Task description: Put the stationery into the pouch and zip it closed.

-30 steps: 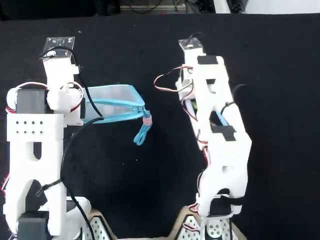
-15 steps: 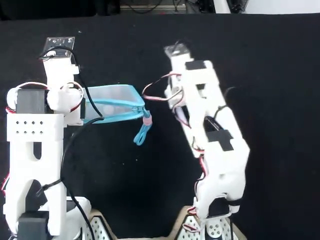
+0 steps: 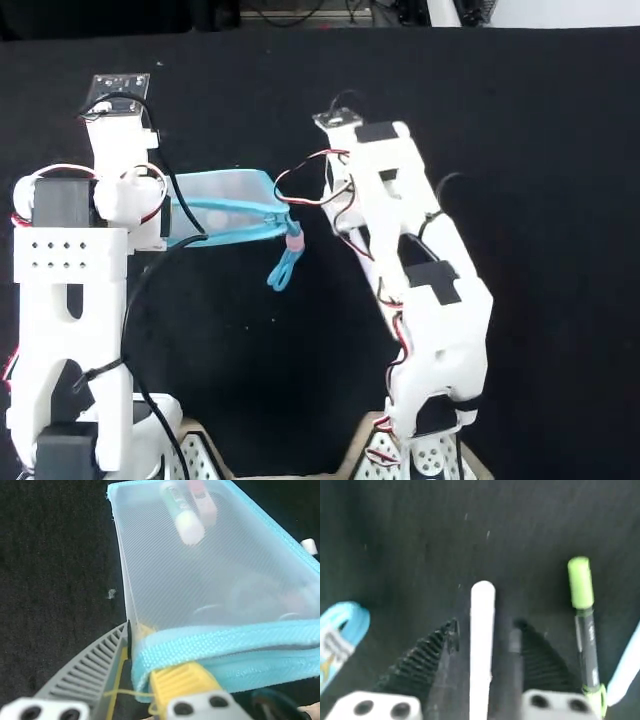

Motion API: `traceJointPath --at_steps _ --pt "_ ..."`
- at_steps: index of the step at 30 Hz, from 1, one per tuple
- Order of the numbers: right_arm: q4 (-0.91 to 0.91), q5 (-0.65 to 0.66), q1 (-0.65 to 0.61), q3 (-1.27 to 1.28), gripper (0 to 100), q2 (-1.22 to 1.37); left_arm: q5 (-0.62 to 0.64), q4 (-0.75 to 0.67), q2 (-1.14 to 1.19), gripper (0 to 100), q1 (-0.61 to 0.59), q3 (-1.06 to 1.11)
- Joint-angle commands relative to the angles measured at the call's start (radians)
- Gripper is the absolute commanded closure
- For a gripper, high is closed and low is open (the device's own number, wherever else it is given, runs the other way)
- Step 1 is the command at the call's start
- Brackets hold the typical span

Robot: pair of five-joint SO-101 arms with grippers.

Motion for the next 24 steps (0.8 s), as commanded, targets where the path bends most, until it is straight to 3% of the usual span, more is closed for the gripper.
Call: traceJointPath --at_steps 1,13,18,20,22,24 --pt "0.103 0.058 0.012 -0.056 77.5 -0.025 0.014 -0.003 -0.002 97 0.002 0.012" --pt "-0.021 0.066 -0.009 -0.007 80.8 -0.097 0.014 -0.003 -0.003 97 0.002 0.012" --pt "-0.17 0.166 0.055 0.065 81.0 -0.038 0.014 -0.003 -0.002 97 0.002 0.012" --pt "-0.167 0.192 0.08 0.071 87.4 -0.044 0.014 -0.003 0.0 97 0.002 0.012" --pt "-0.166 0.18 0.097 0.082 99.8 -0.074 0.014 -0.003 0.0 97 0.002 0.012" --pt "-0.143 0.167 0.115 0.114 97.2 -0.114 0.014 -0.003 0.0 97 0.002 0.012"
